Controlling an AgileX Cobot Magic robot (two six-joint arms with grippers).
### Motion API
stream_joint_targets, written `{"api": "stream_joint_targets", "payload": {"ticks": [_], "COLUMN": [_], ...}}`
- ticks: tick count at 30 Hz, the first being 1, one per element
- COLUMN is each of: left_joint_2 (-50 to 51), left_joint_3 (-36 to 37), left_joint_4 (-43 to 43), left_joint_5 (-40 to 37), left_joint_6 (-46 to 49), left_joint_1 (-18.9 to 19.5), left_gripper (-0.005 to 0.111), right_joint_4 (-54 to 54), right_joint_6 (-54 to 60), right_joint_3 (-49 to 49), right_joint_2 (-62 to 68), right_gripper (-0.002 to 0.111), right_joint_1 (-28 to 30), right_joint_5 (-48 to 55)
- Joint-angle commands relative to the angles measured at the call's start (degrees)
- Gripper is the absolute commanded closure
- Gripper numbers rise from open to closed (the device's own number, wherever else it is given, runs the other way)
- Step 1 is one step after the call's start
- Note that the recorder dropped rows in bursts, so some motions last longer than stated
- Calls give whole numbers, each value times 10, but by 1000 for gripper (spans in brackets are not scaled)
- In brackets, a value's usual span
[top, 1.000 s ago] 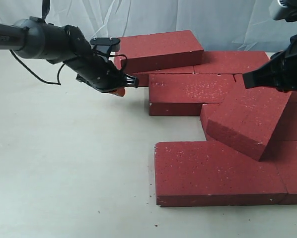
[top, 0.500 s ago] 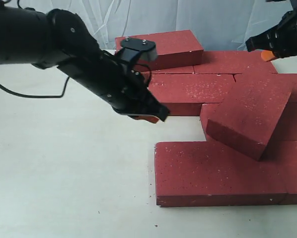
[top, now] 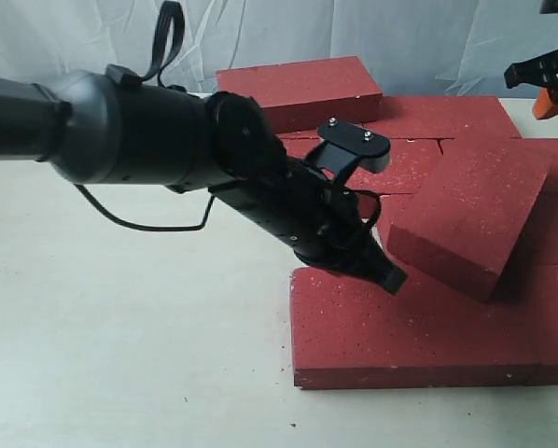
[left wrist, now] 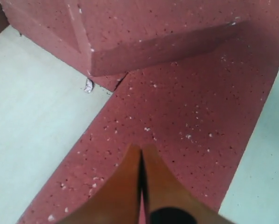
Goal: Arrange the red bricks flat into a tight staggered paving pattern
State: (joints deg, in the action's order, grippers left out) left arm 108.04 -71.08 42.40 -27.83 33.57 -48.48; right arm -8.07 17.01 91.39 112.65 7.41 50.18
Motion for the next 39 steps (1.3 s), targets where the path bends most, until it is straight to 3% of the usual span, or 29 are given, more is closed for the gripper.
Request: {"api": "stream_joint_targets", "payload": {"ticks": [1,10,21,35,39], "left_joint_2": [39,103,153,154,115], "left_joint_3": [-42,-137,-193,-202,-202], "left_joint_4": [17,30,57,26,-17], "left_joint_5": [-27,-81,-75,-52,-65], "left_joint_6": [16,20,27,24,-20], "left_joint_1": [-4,-7,-8,-8,12], "left_gripper": [107,107,107,107,107], "right_joint_4": [16,52,45,21,-4], "right_joint_6": [3,3,3,61,80], "right_joint_3": [21,27,27,27,26], "right_joint_2": [26,70,80,40,9], "right_gripper": [109,109,109,109,109], "right_joint_1": [6,6,6,6,6], "right_joint_5": [-4,-20,-35,28,57]}}
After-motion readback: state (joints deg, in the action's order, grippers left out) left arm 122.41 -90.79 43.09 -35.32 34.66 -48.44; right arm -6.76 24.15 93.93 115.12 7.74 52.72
